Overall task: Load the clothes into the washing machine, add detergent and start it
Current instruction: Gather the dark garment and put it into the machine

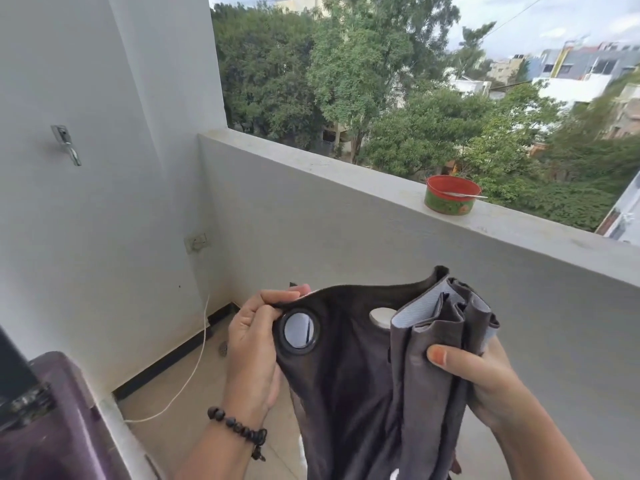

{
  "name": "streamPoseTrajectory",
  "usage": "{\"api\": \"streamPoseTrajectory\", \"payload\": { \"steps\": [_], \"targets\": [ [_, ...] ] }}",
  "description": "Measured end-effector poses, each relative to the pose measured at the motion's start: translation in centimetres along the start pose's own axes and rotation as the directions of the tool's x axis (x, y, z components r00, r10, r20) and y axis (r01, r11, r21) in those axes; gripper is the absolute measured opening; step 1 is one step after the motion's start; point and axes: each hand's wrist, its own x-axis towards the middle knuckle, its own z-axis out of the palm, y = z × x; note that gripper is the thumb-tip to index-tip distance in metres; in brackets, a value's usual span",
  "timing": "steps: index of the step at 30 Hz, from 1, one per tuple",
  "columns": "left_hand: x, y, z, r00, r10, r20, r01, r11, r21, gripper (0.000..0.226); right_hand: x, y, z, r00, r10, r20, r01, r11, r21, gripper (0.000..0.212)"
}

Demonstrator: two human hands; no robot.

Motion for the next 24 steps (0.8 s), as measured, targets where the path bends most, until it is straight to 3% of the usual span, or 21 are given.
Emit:
{"api": "streamPoseTrajectory", "payload": {
  "steps": [3, 6, 9, 11, 16, 19, 22, 24],
  "targets": [
    [-0.9, 0.6, 1.4, 0.996, 0.056, 0.068, -0.058, 0.998, 0.025, 0.039, 0.1, 0.8, -0.3, 0.994, 0.068, 0.081, -0.052, 0.98, -0.191, 0.067],
    [-2.4, 0.4, 2.8, 0.968, 0.102, 0.23, -0.13, 0.985, 0.112, 0.04, 0.3, 1.5, 0.2, 0.985, 0.121, 0.122, -0.074, 0.941, -0.331, 0.09],
    [-3.4, 0.0, 3.8, 0.939, 0.15, 0.309, -0.203, 0.968, 0.148, 0.021, 0.2, 1.4, 0.8, 0.979, 0.129, 0.16, -0.064, 0.932, -0.358, 0.089],
    [-3.4, -0.1, 4.0, 0.934, 0.137, 0.329, -0.181, 0.977, 0.108, 0.016, 0.1, 1.1, 0.9, 0.974, 0.132, 0.186, -0.056, 0.929, -0.365, 0.083],
    [-3.7, 0.1, 4.5, 0.956, 0.167, 0.243, -0.187, 0.98, 0.063, 0.02, 0.1, 0.3, 0.8, 0.961, 0.143, 0.238, -0.051, 0.933, -0.355, 0.082],
    [-2.5, 0.4, 5.1, 0.963, 0.215, 0.163, -0.242, 0.956, 0.166, 0.02, -0.3, 0.0, 1.9, 0.952, 0.128, 0.278, -0.027, 0.94, -0.34, 0.074],
    [-0.4, 1.0, 5.9, 0.992, 0.026, 0.124, -0.055, 0.97, 0.238, 0.031, -1.1, 1.0, 3.5, 0.953, 0.084, 0.291, 0.013, 0.948, -0.317, 0.071],
    [-0.3, 1.1, 6.2, 0.994, 0.033, 0.107, -0.056, 0.975, 0.216, 0.018, -1.3, 1.4, 3.7, 0.967, 0.059, 0.247, 0.014, 0.959, -0.284, 0.073]
  ]
}}
